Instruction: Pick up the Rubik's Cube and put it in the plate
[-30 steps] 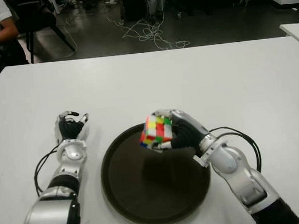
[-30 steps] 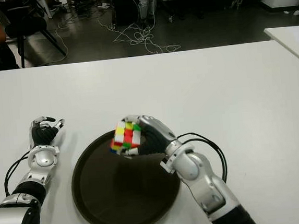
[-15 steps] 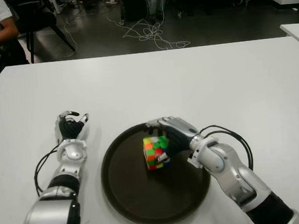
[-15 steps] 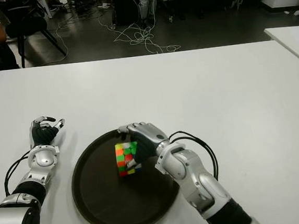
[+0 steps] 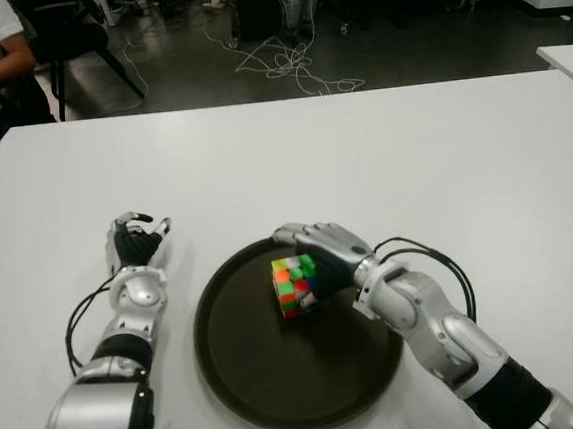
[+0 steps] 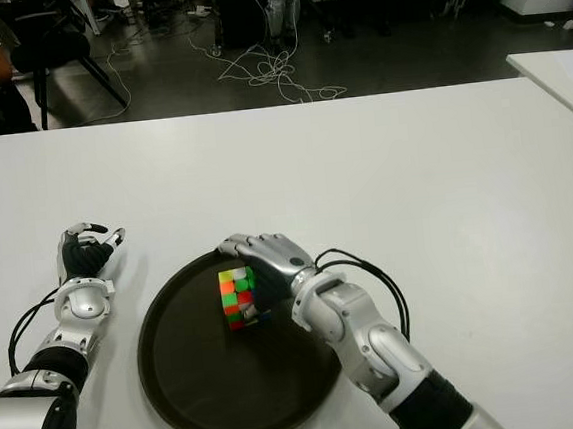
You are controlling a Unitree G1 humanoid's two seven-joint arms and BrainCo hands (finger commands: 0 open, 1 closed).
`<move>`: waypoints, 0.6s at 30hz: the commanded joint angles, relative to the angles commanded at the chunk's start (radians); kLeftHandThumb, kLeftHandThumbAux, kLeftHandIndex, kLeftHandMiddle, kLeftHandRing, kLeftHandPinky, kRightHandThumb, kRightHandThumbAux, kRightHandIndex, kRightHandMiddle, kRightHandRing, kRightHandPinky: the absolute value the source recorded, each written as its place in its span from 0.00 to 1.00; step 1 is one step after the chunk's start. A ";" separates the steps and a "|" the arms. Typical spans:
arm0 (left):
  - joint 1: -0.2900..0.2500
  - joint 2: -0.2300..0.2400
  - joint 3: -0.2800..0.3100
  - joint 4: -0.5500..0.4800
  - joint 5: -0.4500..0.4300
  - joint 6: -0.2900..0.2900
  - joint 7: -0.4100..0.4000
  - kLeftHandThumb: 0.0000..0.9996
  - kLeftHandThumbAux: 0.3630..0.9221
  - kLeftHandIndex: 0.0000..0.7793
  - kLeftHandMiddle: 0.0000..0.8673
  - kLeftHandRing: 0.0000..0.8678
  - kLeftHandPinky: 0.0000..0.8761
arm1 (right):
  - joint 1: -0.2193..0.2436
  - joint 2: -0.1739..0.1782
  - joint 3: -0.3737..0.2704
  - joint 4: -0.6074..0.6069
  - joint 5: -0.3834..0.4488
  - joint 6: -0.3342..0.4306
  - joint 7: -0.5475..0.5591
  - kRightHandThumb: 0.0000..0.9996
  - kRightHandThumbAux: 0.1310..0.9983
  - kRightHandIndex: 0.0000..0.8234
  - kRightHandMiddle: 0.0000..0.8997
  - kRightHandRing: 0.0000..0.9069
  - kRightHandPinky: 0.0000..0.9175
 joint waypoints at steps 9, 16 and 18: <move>-0.001 0.000 0.002 0.004 0.000 0.000 0.003 0.71 0.61 0.57 0.96 0.95 0.93 | 0.007 -0.002 0.006 0.021 -0.024 -0.003 0.009 0.00 0.85 0.34 0.34 0.34 0.29; -0.001 0.003 -0.004 0.005 0.006 -0.005 0.003 0.71 0.61 0.57 0.97 0.96 0.94 | 0.021 0.025 -0.009 0.002 -0.001 0.045 0.048 0.00 0.86 0.35 0.34 0.34 0.30; -0.001 0.003 -0.004 0.006 0.006 -0.003 0.003 0.71 0.61 0.57 0.97 0.96 0.94 | 0.022 0.029 -0.012 -0.001 0.000 0.050 0.046 0.00 0.85 0.34 0.33 0.33 0.29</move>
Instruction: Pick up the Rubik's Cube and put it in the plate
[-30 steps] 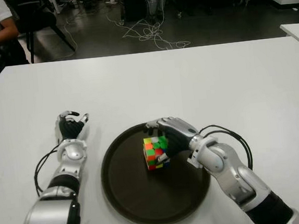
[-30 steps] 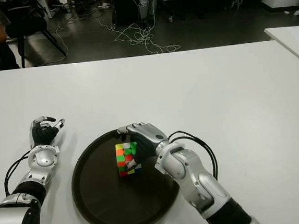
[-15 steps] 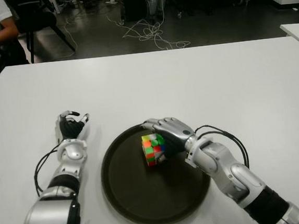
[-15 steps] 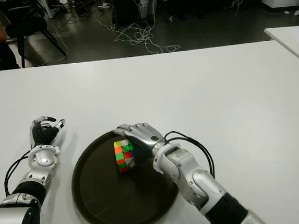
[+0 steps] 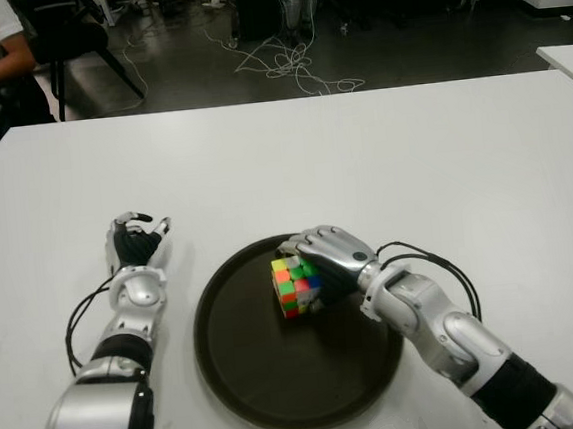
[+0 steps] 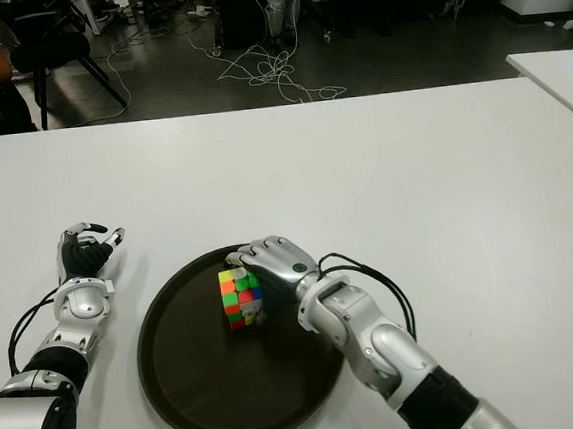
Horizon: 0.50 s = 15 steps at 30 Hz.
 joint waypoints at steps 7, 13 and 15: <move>0.000 0.002 0.001 0.001 0.000 -0.004 0.004 0.71 0.61 0.57 0.97 0.96 0.94 | 0.022 -0.029 -0.051 -0.081 0.023 0.003 0.014 0.00 0.85 0.32 0.32 0.32 0.28; 0.004 0.003 0.003 0.001 -0.003 -0.018 -0.003 0.71 0.61 0.57 0.97 0.97 0.95 | 0.037 -0.032 -0.116 -0.086 0.076 -0.004 -0.016 0.00 0.84 0.35 0.33 0.33 0.29; 0.003 0.004 0.004 0.001 -0.005 -0.020 -0.006 0.71 0.61 0.57 0.97 0.97 0.95 | 0.038 -0.025 -0.124 -0.075 0.088 -0.010 -0.028 0.00 0.84 0.37 0.32 0.32 0.29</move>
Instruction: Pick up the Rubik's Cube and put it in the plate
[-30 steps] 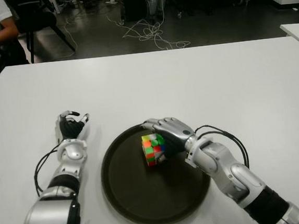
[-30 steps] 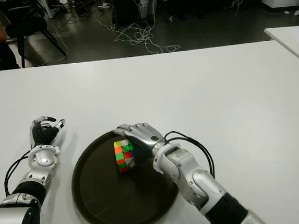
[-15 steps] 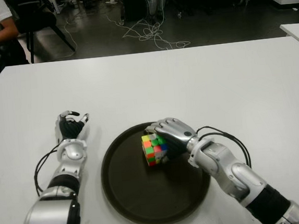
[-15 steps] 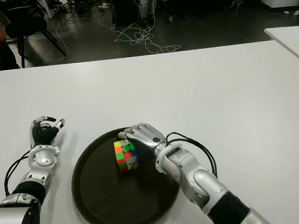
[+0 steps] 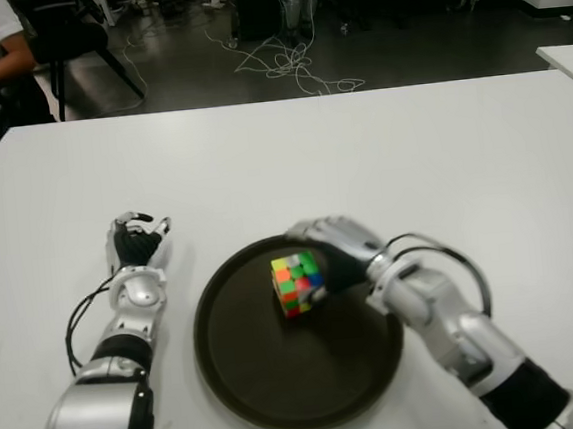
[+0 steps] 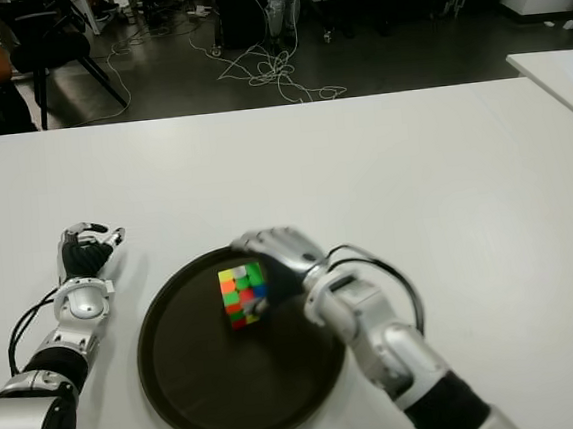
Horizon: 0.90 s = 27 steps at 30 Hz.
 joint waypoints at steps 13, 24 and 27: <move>-0.010 0.010 -0.005 0.019 0.008 0.012 -0.002 0.71 0.61 0.57 0.97 0.97 0.95 | 0.029 0.067 -0.068 0.050 0.083 -0.050 -0.180 0.00 0.85 0.47 0.42 0.40 0.39; -0.009 0.007 -0.002 0.019 0.007 0.004 0.003 0.71 0.61 0.57 0.98 0.97 0.95 | 0.033 0.098 -0.120 0.086 0.178 -0.134 -0.271 0.00 0.82 0.55 0.57 0.53 0.50; -0.010 0.005 -0.003 0.018 0.009 0.008 0.010 0.71 0.61 0.57 0.98 0.98 0.96 | 0.032 0.097 -0.130 0.096 0.202 -0.168 -0.286 0.00 0.82 0.59 0.63 0.59 0.55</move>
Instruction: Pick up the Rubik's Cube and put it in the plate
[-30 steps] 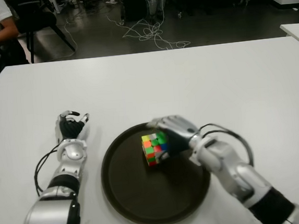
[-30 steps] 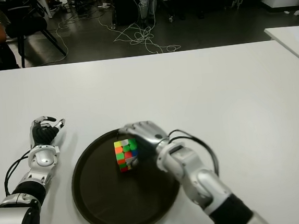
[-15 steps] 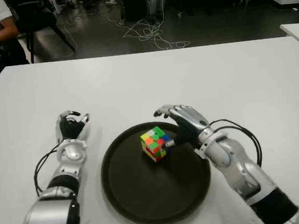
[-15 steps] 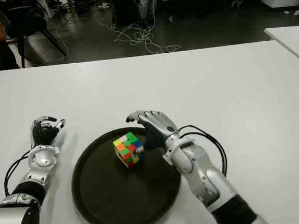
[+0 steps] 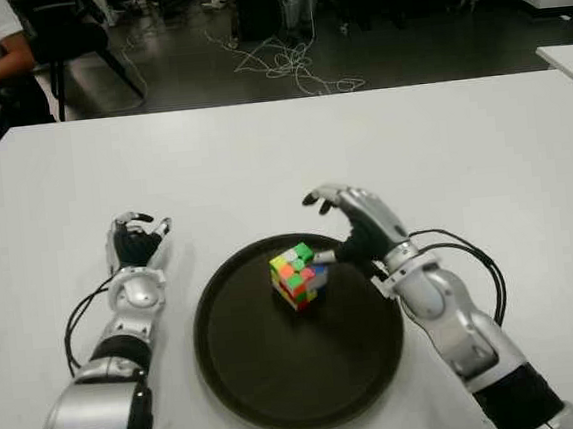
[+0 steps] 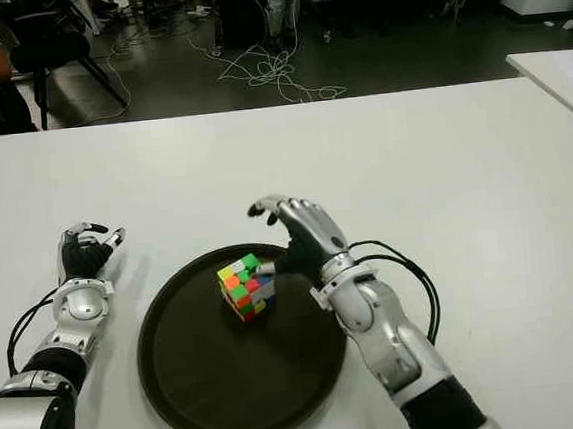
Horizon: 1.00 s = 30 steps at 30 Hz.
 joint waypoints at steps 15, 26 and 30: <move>-0.003 0.000 -0.001 -0.006 0.000 0.022 -0.004 0.71 0.61 0.57 0.97 0.96 0.94 | 0.024 -0.026 -0.107 -0.036 0.074 -0.101 -0.062 0.00 0.76 0.59 0.73 0.77 0.76; -0.001 0.011 0.008 -0.002 -0.008 0.010 -0.029 0.71 0.61 0.57 0.97 0.97 0.95 | 0.080 -0.055 -0.233 0.039 0.199 -0.239 -0.097 0.06 0.77 0.69 0.83 0.87 0.87; 0.002 0.019 0.012 0.001 -0.012 0.005 -0.041 0.71 0.61 0.57 0.97 0.97 0.94 | 0.105 -0.033 -0.260 0.044 0.226 -0.231 -0.116 0.11 0.77 0.73 0.87 0.90 0.89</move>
